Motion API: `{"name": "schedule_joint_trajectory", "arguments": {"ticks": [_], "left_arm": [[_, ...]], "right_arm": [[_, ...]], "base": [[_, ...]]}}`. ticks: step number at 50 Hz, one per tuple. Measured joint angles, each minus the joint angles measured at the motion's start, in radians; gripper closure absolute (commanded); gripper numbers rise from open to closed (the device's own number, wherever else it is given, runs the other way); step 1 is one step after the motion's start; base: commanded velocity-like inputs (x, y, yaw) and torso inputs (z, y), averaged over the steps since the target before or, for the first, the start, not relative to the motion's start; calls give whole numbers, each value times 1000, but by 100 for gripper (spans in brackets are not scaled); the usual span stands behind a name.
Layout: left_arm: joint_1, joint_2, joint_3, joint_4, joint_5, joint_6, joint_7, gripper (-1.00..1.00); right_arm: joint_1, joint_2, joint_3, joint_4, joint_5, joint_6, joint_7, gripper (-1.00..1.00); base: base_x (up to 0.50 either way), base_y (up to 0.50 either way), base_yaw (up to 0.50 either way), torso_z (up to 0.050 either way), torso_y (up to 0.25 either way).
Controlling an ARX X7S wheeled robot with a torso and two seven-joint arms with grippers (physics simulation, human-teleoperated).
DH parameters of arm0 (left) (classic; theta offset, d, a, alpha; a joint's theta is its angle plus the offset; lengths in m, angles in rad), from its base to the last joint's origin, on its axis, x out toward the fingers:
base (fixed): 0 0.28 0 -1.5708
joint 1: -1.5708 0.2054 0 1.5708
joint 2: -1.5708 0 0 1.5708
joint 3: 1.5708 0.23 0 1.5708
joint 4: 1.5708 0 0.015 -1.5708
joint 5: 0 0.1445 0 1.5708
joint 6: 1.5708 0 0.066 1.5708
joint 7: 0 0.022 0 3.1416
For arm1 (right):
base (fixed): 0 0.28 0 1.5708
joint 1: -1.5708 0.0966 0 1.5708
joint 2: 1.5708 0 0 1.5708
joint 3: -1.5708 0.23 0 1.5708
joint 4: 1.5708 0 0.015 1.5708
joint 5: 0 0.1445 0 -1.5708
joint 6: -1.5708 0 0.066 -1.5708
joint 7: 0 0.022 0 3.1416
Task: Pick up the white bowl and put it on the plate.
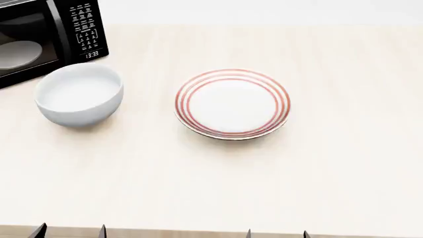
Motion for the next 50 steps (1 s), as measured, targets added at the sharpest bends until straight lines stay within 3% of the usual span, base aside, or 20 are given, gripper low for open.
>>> {"name": "schedule_joint_trajectory", "arguments": {"ticks": [14,25,50], "left_arm": [[0,-30,31,7,-38,-3,-28,-100],[3,-50,61,43,14,-3,-70,-100],[34,-102,53,453,-29,-196,-147,-100]], "right_arm": [[-1,29,-43,-4,10,12,37,-100],[-4,43,-56,-37,8,34,71,-100],[-69,106,-54,-571,47,243,150,-100]], "base": [[0,0,0,0,0],[0,0,0,0,0],[0,0,0,0,0]]}}
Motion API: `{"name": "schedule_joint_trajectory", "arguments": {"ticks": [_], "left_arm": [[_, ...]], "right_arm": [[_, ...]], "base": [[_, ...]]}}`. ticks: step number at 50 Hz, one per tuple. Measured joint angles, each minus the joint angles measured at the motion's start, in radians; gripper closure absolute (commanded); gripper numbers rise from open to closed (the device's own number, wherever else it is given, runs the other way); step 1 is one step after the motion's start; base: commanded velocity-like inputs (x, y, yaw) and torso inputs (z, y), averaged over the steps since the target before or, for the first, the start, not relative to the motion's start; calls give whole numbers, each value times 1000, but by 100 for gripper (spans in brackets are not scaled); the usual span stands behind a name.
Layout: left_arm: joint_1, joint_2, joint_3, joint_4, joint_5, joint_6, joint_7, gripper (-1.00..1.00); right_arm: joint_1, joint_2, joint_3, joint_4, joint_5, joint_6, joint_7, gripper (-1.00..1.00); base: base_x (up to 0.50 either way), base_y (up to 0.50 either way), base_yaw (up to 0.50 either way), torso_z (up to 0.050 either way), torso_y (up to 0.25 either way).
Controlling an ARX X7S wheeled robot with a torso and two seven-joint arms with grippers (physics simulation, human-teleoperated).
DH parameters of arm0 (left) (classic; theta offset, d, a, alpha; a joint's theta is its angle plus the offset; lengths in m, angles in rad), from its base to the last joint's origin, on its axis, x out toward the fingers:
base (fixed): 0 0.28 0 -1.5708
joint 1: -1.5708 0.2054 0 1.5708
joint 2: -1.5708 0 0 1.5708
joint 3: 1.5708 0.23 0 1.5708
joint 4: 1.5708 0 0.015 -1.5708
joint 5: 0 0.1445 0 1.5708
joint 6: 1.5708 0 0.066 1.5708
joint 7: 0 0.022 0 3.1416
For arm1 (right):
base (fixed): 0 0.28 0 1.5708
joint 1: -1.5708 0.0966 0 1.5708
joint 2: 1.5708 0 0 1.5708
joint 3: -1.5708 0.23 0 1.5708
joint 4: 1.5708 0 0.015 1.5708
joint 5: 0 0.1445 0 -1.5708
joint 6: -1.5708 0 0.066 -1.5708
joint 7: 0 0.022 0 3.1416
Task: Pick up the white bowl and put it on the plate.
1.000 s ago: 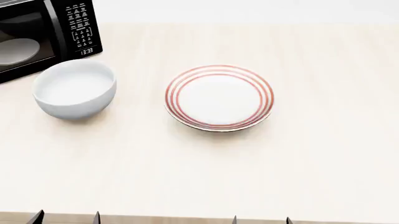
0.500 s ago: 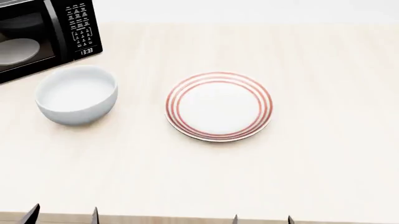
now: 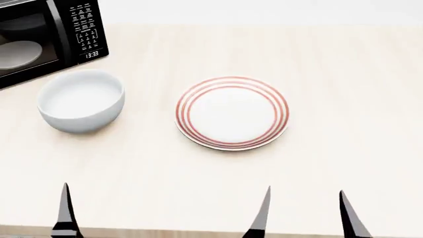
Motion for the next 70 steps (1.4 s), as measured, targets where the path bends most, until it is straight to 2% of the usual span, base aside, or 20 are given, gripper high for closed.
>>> {"name": "schedule_joint_trajectory", "arguments": {"ticks": [12,30,70], "left_arm": [[8,-21,-10,121,-35,-62,-24,-100],[11,-47,3,191,-56,-100,-54,-100],[11,-87,42,226,-83,-142,-96,-100]], "right_arm": [[-11,21,-6,-112,13,45,25,-100],[-4,47,-33,-169,20,90,49,-100],[-5,86,-55,-195,50,81,86,-100]], "base": [[0,0,0,0,0],[23,0,0,0,0],[496,0,0,0,0]]}}
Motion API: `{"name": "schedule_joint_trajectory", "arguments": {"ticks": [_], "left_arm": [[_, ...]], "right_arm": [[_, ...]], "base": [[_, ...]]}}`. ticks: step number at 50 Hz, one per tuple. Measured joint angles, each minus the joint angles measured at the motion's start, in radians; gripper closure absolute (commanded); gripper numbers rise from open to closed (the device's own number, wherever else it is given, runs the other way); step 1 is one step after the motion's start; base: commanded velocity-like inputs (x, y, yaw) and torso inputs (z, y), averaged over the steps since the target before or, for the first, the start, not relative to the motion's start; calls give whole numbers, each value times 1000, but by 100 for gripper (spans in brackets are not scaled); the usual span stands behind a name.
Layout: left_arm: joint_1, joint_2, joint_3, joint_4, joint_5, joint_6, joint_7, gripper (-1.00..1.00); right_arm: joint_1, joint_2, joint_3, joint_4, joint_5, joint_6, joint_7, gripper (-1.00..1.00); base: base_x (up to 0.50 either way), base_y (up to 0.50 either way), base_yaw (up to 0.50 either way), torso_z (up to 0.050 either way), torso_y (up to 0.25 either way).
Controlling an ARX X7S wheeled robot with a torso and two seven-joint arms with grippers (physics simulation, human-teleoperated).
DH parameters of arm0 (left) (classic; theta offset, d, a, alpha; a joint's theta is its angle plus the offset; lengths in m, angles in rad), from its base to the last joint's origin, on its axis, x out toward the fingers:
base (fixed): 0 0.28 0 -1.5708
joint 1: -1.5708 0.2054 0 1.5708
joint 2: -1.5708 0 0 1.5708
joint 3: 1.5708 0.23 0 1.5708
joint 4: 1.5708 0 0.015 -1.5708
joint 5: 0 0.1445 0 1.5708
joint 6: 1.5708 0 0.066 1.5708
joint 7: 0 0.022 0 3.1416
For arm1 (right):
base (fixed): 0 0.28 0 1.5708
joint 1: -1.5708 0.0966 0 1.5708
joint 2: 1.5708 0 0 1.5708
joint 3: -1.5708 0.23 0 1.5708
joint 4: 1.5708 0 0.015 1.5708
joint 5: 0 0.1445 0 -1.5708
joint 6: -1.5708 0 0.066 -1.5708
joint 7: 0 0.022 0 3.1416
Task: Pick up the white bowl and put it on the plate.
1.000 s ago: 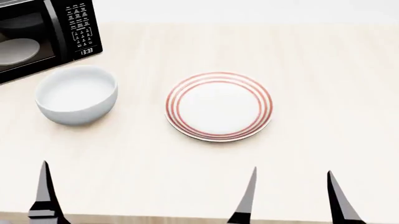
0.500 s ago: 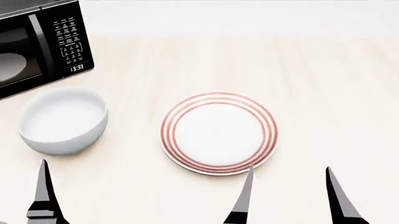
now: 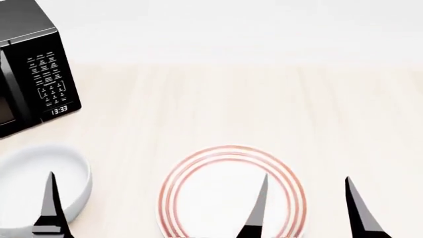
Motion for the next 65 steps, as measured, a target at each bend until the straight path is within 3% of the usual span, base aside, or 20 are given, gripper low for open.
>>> {"name": "schedule_joint_trajectory", "arguments": {"ticks": [9,17,29,41,55,65], "left_arm": [[-7,-6,1,25,-24,-52,-10,-100],[-50,-7,-59,88,-132,-204,-25,-100],[-270,30,-314,22,-446,-587,-114,-100],[-535,56,-470,-167,-575,-872,-308,-100],[-740,35,-466,-334,-550,-995,-470,-100],[-822,2,-391,-429,-498,-1003,-526,-100]], "right_arm": [[2,6,-6,0,7,-2,6,-100],[3,11,-12,-6,11,2,13,-100],[5,20,-20,-8,16,3,22,-100],[4,29,-21,-14,24,2,32,-100],[-2,46,-14,-21,45,-5,49,-100],[-6,58,-9,-28,59,-9,62,-100]], "base": [[0,0,0,0,2],[0,0,0,0,0],[0,0,0,0,0],[0,0,0,0,0],[0,0,0,0,0],[0,0,0,0,0]]}}
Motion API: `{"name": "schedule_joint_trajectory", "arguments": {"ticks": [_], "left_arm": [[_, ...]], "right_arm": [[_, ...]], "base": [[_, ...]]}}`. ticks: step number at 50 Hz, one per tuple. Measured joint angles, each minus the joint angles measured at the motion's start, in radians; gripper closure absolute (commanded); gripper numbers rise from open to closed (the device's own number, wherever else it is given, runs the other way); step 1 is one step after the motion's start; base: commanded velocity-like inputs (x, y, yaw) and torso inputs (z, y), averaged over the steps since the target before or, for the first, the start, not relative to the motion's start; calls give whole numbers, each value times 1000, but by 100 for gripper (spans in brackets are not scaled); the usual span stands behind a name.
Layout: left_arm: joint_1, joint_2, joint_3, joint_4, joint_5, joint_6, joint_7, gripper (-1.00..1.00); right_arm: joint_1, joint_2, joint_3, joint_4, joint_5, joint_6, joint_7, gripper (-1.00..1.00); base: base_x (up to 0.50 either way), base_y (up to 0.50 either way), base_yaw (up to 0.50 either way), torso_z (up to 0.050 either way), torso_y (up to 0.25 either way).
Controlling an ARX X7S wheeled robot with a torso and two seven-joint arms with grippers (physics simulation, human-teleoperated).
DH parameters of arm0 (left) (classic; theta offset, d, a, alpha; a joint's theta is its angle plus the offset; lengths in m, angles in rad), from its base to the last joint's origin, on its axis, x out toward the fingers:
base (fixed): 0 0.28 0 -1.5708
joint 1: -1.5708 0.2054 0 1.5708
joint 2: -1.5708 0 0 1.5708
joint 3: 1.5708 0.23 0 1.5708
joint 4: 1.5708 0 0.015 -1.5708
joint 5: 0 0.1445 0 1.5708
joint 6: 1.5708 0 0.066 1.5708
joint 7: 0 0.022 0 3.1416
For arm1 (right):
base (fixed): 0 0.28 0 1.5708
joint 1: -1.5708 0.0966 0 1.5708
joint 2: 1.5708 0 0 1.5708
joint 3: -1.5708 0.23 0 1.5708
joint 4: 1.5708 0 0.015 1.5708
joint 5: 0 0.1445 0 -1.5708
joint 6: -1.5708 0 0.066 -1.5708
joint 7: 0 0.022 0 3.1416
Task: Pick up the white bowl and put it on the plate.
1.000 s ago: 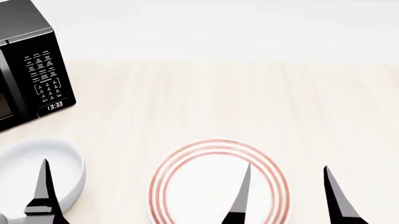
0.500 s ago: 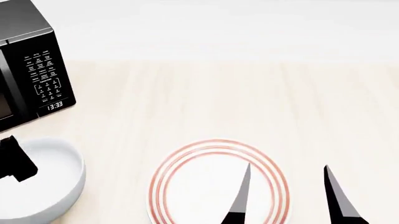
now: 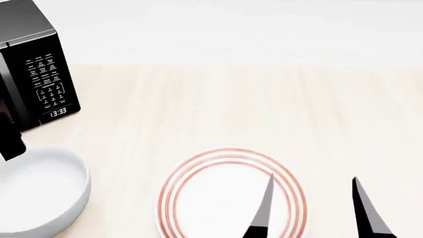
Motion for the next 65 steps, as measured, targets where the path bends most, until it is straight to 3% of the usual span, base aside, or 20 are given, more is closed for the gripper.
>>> {"name": "schedule_joint_trajectory", "arguments": {"ticks": [24,65], "left_arm": [[-50,-64,178,-216,60,84,65,-100],[-3,-101,159,-369,62,191,117,-100]], "right_arm": [[-1,25,-3,-18,20,2,29,-100],[7,56,-29,-26,27,7,66,-100]], "base": [[0,0,0,0,0],[0,0,0,0,0]]}}
